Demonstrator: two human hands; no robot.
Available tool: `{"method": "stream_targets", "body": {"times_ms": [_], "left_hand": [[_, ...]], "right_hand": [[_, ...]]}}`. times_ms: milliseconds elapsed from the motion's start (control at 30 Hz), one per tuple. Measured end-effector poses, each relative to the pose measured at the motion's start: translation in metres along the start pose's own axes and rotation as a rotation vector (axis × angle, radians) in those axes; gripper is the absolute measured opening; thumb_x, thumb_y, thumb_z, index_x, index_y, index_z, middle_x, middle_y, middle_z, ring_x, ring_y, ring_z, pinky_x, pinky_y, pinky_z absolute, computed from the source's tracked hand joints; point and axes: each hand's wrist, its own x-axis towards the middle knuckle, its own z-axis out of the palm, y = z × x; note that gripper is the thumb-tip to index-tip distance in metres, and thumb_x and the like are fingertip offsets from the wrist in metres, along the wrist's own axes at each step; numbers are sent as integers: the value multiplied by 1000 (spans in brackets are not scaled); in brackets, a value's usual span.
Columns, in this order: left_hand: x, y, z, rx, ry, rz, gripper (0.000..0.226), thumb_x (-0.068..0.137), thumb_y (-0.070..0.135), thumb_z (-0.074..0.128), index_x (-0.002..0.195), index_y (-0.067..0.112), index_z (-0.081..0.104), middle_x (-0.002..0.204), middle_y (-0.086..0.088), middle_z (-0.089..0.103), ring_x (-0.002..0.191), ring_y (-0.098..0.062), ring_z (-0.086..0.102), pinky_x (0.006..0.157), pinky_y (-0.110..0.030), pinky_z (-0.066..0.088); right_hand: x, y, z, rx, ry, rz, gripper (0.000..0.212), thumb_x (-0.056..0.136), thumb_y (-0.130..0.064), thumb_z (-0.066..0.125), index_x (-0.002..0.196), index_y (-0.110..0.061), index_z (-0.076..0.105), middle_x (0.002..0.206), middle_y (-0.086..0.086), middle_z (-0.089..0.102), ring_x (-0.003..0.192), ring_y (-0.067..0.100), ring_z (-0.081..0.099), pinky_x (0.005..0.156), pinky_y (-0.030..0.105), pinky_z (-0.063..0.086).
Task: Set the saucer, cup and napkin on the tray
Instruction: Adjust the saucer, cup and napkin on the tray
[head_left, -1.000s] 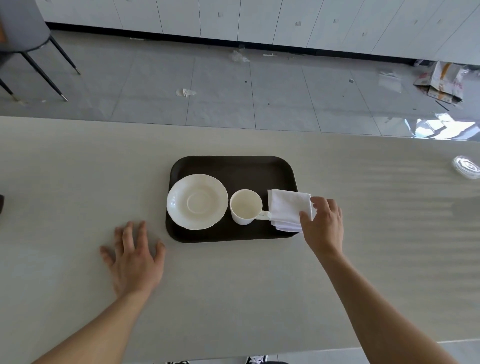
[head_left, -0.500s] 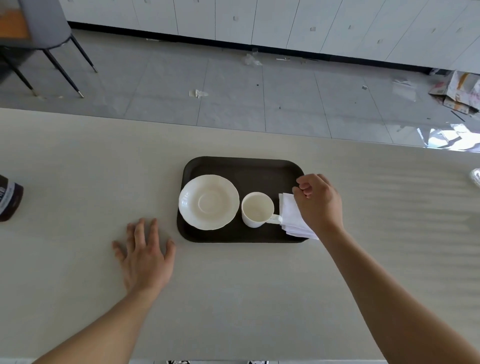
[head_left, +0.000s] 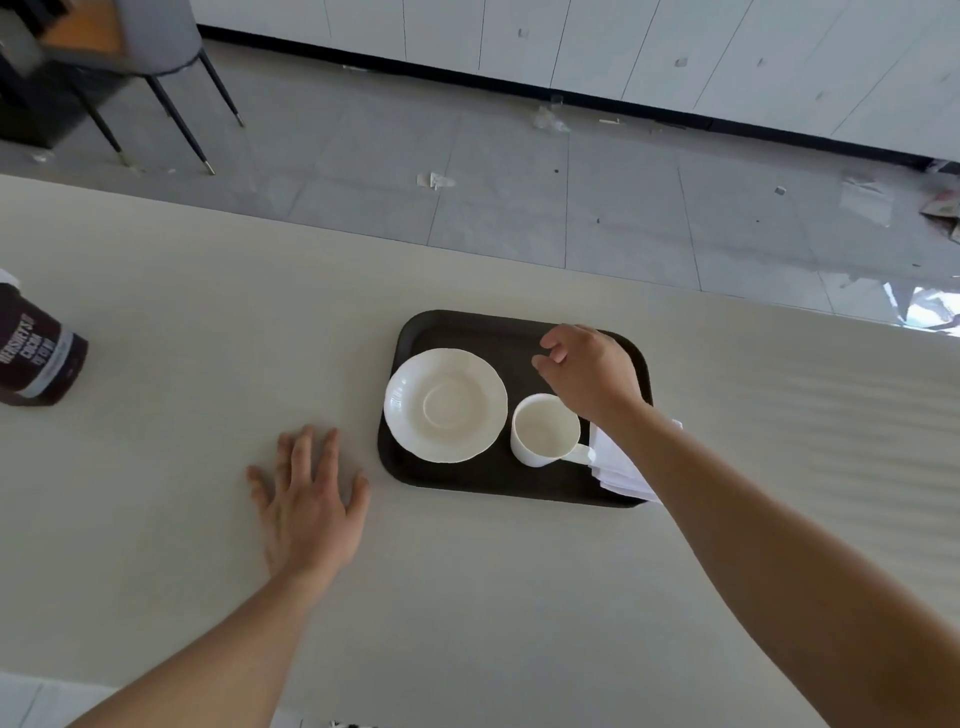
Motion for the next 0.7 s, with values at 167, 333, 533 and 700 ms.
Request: {"method": "stream_targets", "body": {"times_ms": [167,333,533,700], "left_hand": [[1,0,0,-1,-7,3,67,88,51,41,148,23,36,158,-5,29,150,-27,15,119,-58,6],[0,2,-3,-6,2,3,69,85,52,36,147,23,38,158,-5,30,150,-27,16,120,-56,3],[-1,4,-6,-19,-2,-7,68,86,52,36,147,23,38,159,-5,29,150,-26,16,120,-55,3],[0,4,-6,-5,2,-5,67,87,52,34,148,24,38,159,-4,29,150,-26,17,121,-55,3]], "right_hand": [[24,-11,10,-31,-217,44,29,95,-38,59,115,-19,71,106,2,75,99,27,66,86,40,56],[40,-22,19,-67,-420,32,25,95,-34,61,103,-15,75,98,5,76,95,27,68,87,43,57],[44,-28,30,49,-524,70,23,93,-22,65,99,-2,75,87,17,78,78,31,75,84,44,60],[47,-23,41,122,-524,102,9,90,-13,71,95,-6,73,78,15,78,70,27,77,84,45,62]]}}
